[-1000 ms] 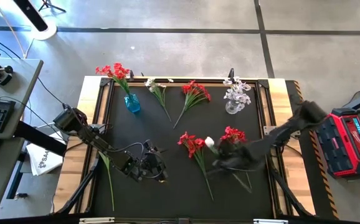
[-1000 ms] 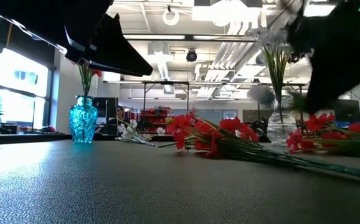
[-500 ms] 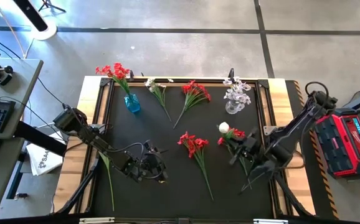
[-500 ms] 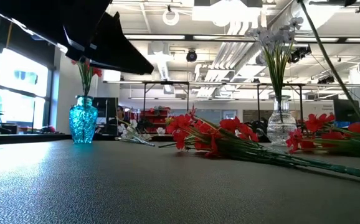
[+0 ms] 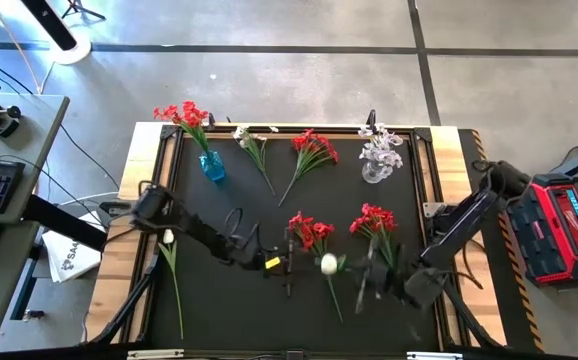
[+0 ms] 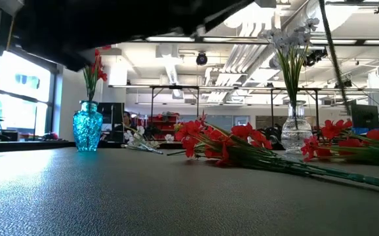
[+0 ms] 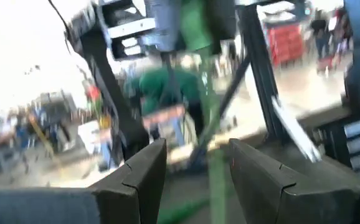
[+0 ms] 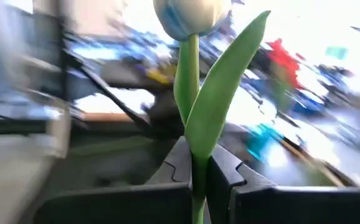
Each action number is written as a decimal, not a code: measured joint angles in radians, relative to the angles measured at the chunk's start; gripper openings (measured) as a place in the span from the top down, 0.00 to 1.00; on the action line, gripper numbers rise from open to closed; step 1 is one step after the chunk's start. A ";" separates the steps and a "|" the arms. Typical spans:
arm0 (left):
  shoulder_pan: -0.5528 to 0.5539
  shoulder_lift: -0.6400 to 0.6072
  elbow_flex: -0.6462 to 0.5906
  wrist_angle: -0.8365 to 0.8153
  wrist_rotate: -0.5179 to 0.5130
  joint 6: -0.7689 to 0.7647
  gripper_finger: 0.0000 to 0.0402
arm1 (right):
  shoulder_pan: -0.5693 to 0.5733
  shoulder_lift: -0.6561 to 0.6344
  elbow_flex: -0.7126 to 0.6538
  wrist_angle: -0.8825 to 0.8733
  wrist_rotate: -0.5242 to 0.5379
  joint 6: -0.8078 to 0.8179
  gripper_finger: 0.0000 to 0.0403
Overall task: Sort flowers into vase by color
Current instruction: Put the white flower into the transparent vase, then put the red flowers into the blue vase
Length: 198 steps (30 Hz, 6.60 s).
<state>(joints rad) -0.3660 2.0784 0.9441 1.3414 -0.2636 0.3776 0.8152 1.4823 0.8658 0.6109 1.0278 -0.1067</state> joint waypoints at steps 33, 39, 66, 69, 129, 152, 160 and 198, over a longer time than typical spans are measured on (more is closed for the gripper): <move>0.004 0.035 0.251 -0.257 0.181 -0.133 0.58 | 0.014 0.093 0.001 0.242 0.028 -0.194 1.00; 0.000 0.036 0.274 -0.304 0.125 -0.110 0.60 | -0.005 0.093 0.001 0.240 0.004 -0.181 1.00; -0.039 0.031 0.273 -0.456 -0.212 -0.115 1.00 | 0.168 0.093 0.196 -0.119 0.356 -0.018 0.55; -0.039 0.031 0.273 -0.456 -0.251 -0.115 1.00 | 0.164 0.093 0.234 -0.324 0.333 0.170 0.51; -0.186 -0.275 0.273 -1.364 -0.823 -0.565 0.60 | -0.110 -0.569 0.266 -1.458 0.335 0.705 1.00; -0.171 -0.265 0.272 -1.371 -0.847 -0.621 0.61 | -0.626 -0.669 0.409 -1.844 0.188 0.775 1.00; -0.171 -0.265 0.272 -1.370 -0.847 -0.621 0.61 | -0.626 -0.670 0.382 -1.789 0.165 0.836 1.00; -0.171 -0.265 0.272 -1.374 -0.847 -0.637 0.61 | -0.869 -0.679 0.286 -1.591 -0.144 0.602 0.42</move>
<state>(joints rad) -0.5373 1.8130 1.2163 -0.0326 -1.1103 -0.2596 -0.0541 0.8032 1.1514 -0.9797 0.8838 0.4957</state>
